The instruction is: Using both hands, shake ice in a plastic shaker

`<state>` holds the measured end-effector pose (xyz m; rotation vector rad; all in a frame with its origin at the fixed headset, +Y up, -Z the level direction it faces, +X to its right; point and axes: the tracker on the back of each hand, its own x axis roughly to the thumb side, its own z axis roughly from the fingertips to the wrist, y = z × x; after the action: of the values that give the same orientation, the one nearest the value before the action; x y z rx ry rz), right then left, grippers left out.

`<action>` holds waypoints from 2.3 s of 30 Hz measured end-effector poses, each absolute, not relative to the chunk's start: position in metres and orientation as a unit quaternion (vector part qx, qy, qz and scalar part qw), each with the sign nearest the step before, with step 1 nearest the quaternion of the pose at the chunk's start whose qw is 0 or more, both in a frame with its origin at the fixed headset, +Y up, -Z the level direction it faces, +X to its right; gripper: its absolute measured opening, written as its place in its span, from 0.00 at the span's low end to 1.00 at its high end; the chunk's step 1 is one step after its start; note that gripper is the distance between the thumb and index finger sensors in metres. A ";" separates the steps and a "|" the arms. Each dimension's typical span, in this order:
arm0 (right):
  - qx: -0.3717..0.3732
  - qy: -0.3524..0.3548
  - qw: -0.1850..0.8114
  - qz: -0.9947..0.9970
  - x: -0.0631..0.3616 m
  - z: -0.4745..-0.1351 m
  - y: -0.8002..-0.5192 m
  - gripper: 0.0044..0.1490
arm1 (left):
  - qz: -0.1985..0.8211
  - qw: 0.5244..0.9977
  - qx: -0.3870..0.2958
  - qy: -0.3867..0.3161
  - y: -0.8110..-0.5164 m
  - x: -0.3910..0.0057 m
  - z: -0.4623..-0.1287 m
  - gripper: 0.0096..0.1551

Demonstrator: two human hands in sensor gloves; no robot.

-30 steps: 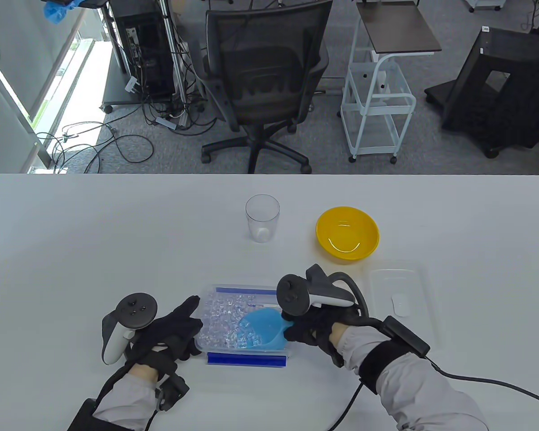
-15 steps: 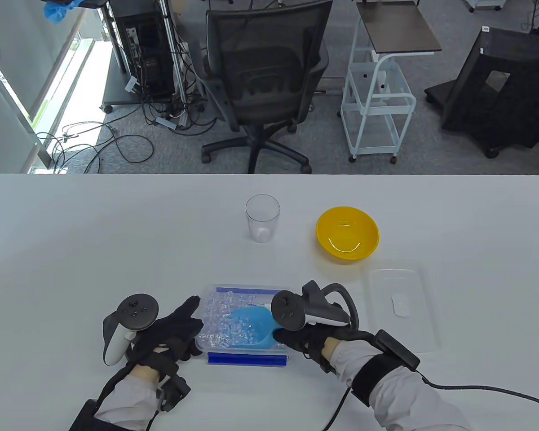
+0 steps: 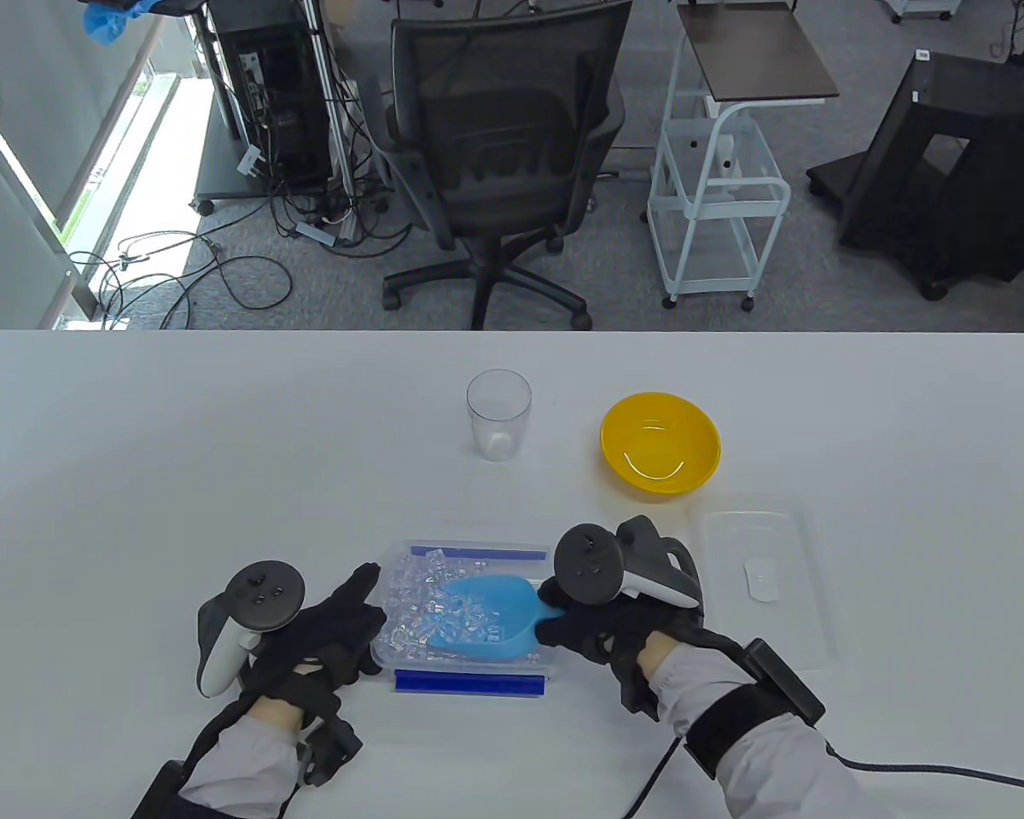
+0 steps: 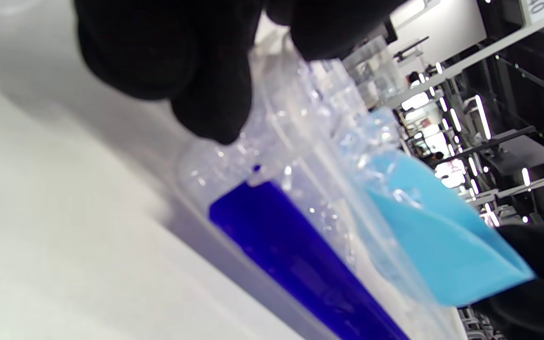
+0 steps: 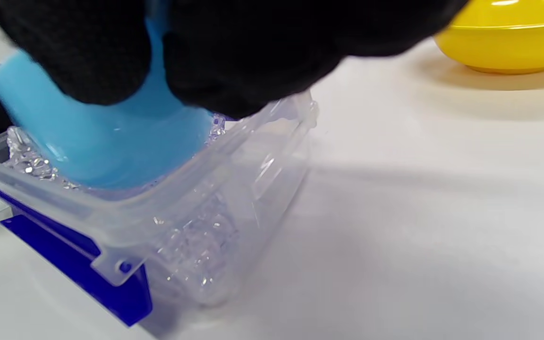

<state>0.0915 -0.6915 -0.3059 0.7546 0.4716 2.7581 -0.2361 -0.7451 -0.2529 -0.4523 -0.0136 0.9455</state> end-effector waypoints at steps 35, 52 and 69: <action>0.163 0.021 0.245 0.956 0.134 -0.350 -0.592 0.32 | 0.369 0.913 -0.171 -0.015 -0.736 -0.228 -0.246 0.33; 0.053 -0.009 0.148 0.988 0.113 -0.417 -0.581 0.33 | 0.344 0.923 -0.172 -0.028 -0.732 -0.225 -0.248 0.34; 0.054 0.023 -0.086 0.995 0.072 -0.440 -0.582 0.34 | 0.339 0.924 -0.175 -0.032 -0.732 -0.224 -0.249 0.34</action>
<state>0.0717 -0.5816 -0.4397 0.1786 0.0766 3.3087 -0.2239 -0.7324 -0.2489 -0.3590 -0.0648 0.6965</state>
